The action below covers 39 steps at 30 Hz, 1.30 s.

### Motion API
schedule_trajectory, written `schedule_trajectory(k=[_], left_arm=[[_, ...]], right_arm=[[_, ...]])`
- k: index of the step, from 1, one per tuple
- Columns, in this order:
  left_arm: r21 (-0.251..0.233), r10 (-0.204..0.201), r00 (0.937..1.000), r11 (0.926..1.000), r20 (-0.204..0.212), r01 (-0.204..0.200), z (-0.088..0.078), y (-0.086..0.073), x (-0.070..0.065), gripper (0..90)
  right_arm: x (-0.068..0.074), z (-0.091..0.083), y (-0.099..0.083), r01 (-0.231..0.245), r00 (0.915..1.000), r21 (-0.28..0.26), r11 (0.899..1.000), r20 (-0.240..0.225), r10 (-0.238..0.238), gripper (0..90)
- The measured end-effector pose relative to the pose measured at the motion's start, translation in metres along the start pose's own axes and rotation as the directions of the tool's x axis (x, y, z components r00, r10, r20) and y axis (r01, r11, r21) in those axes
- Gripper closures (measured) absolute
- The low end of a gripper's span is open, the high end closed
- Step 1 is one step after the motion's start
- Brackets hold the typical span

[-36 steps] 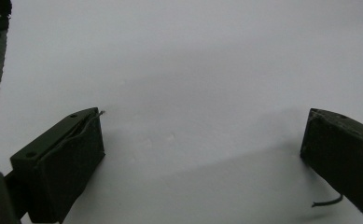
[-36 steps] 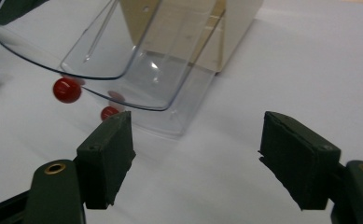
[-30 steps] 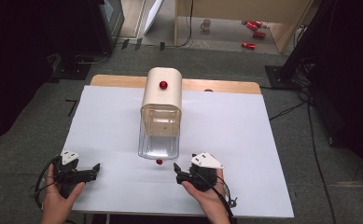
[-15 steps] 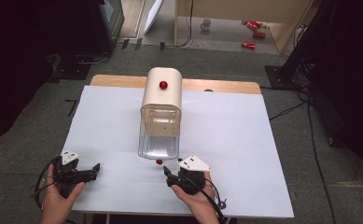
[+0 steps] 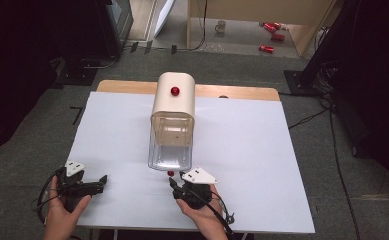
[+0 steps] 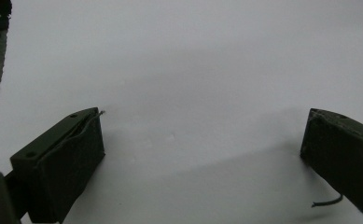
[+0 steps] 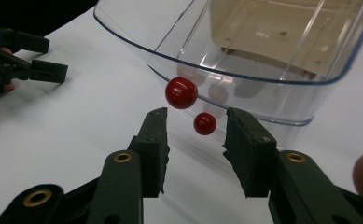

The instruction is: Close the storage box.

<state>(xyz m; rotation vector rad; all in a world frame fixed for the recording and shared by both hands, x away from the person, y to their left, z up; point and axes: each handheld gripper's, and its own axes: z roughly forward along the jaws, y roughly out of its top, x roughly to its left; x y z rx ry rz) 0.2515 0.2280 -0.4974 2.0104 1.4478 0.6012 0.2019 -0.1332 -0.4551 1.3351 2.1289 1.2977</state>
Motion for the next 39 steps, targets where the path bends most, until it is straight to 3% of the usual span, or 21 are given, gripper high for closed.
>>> schedule_trajectory(k=[7,13,16,23,39], left_arm=[[0.000,0.000,1.0000,1.0000,0.000,0.000,0.000,0.000,0.000,0.0],[0.000,0.000,1.0000,1.0000,0.000,0.000,0.000,0.000,0.000,0.0],[0.000,0.000,1.0000,1.0000,0.000,0.000,0.000,0.000,0.000,0.0],[0.000,0.000,1.0000,1.0000,0.000,0.000,0.000,0.000,0.000,0.0],[0.000,0.000,1.0000,1.0000,0.000,0.000,0.000,0.000,0.000,0.0]], right_arm=[[0.006,0.005,0.003,0.003,1.0000,-0.014,1.000,-0.003,-0.003,63.7],[0.013,0.007,0.001,-0.005,0.9997,-0.043,0.999,0.024,0.006,66.2],[0.016,0.009,0.000,-0.007,0.9986,-0.055,0.998,0.051,0.010,71.5],[0.016,0.012,-0.001,-0.025,0.9978,-0.045,0.999,0.060,0.027,72.8],[0.018,0.014,-0.002,0.002,0.9972,-0.033,0.999,0.075,0.000,76.7]])
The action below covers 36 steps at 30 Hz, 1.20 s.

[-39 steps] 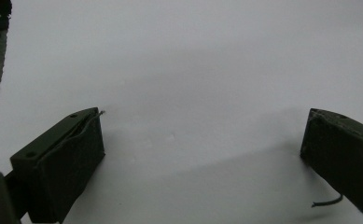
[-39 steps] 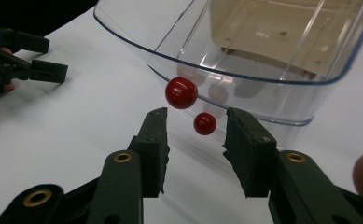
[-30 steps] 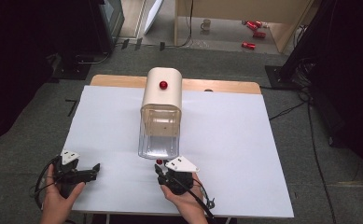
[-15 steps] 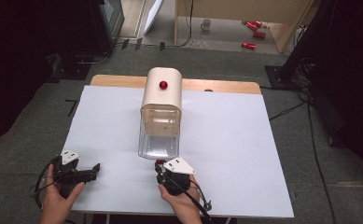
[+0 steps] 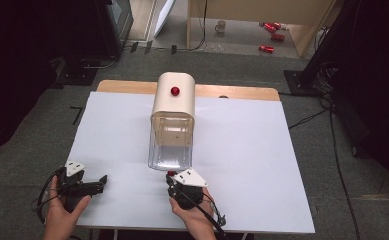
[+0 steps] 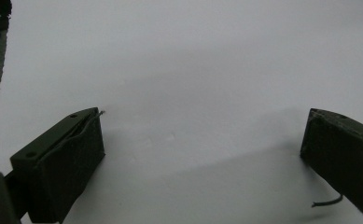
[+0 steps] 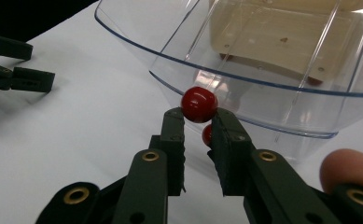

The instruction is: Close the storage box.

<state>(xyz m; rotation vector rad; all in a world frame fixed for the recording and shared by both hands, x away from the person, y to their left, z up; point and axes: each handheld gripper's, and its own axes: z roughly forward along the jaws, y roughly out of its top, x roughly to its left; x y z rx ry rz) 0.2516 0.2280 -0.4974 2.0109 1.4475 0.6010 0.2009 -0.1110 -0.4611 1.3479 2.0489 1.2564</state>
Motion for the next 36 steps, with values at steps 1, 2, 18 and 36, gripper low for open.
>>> schedule_trajectory(k=[1,2,18,36], left_arm=[[0.000,0.000,1.0000,1.0000,0.000,0.000,0.000,0.000,0.000,0.0],[0.000,0.000,1.0000,1.0000,0.000,0.000,0.000,0.000,0.000,0.0],[0.000,0.000,1.0000,1.0000,0.000,0.000,0.000,0.000,0.000,0.0],[-0.001,-0.001,1.0000,1.0000,0.000,0.001,0.000,0.000,0.000,0.0]], right_arm=[[0.001,0.000,0.000,0.004,1.0000,0.000,1.000,0.005,-0.004,77.0],[0.001,0.000,0.000,0.001,1.0000,-0.001,1.000,0.003,-0.001,77.1],[-0.001,-0.009,0.009,0.001,0.9998,-0.035,0.999,-0.020,-0.002,77.6],[-0.005,-0.012,0.039,0.002,0.9997,-0.078,0.997,-0.024,-0.004,77.9]])
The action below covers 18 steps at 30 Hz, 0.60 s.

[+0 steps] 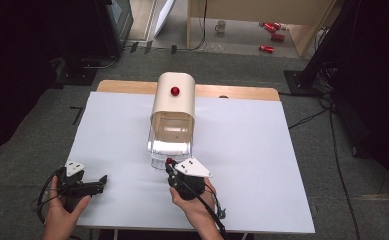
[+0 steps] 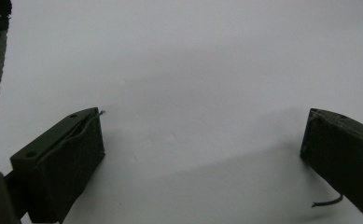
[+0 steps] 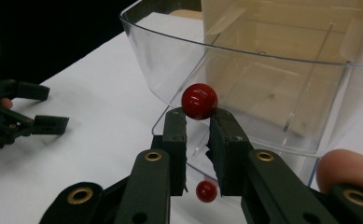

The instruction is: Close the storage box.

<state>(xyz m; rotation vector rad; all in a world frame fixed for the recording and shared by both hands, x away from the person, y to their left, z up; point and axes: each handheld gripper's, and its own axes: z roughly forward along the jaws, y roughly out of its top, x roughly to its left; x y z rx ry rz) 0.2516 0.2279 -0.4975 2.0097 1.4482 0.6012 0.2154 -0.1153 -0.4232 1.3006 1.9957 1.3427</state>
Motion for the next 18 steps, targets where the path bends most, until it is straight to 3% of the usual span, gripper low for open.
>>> schedule_trajectory(k=[12,18], left_arm=[[0.001,0.002,1.0000,1.0000,0.000,-0.002,0.000,0.000,0.000,0.0],[0.000,0.000,1.0000,1.0000,0.000,0.000,0.000,0.000,0.000,0.0]], right_arm=[[-0.008,0.009,0.017,0.002,0.9997,-0.012,1.000,0.023,-0.001,77.6],[-0.016,0.016,0.023,-0.015,0.9998,-0.013,1.000,0.014,0.016,69.4]])
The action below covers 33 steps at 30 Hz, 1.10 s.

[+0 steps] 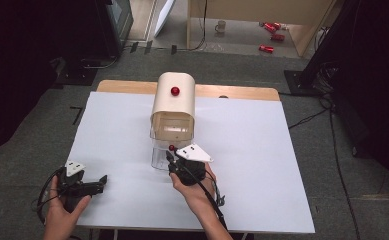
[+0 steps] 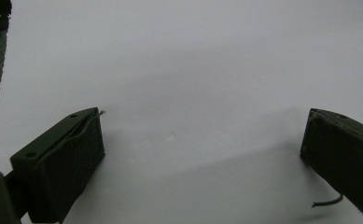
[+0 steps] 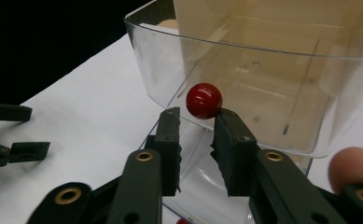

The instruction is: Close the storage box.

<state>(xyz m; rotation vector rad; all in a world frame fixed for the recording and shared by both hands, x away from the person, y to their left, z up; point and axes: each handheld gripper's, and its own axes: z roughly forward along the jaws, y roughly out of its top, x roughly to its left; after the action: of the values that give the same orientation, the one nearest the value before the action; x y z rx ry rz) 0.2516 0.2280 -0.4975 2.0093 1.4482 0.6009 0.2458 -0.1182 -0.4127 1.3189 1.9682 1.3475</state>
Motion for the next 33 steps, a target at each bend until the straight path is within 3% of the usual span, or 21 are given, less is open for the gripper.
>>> schedule_trajectory(k=[3,9,23,33], left_arm=[[0.003,0.002,1.0000,1.0000,0.001,-0.002,0.000,0.000,0.000,0.0],[-0.003,-0.002,1.0000,1.0000,-0.001,0.002,0.000,0.000,0.000,0.0],[-0.002,0.000,1.0000,1.0000,-0.001,0.000,0.000,0.000,0.000,0.0],[-0.001,0.000,1.0000,1.0000,-0.001,0.000,0.000,0.000,0.000,0.0]], right_arm=[[-0.003,0.005,0.005,0.000,0.9999,0.006,1.000,-0.015,0.000,56.8],[-0.008,0.014,0.011,0.000,0.9998,0.013,1.000,-0.021,0.001,43.2],[-0.033,0.024,0.020,-0.027,0.9995,0.003,1.000,0.014,0.027,35.4],[-0.036,0.023,0.023,-0.013,0.9995,0.017,1.000,0.030,0.013,30.5]])
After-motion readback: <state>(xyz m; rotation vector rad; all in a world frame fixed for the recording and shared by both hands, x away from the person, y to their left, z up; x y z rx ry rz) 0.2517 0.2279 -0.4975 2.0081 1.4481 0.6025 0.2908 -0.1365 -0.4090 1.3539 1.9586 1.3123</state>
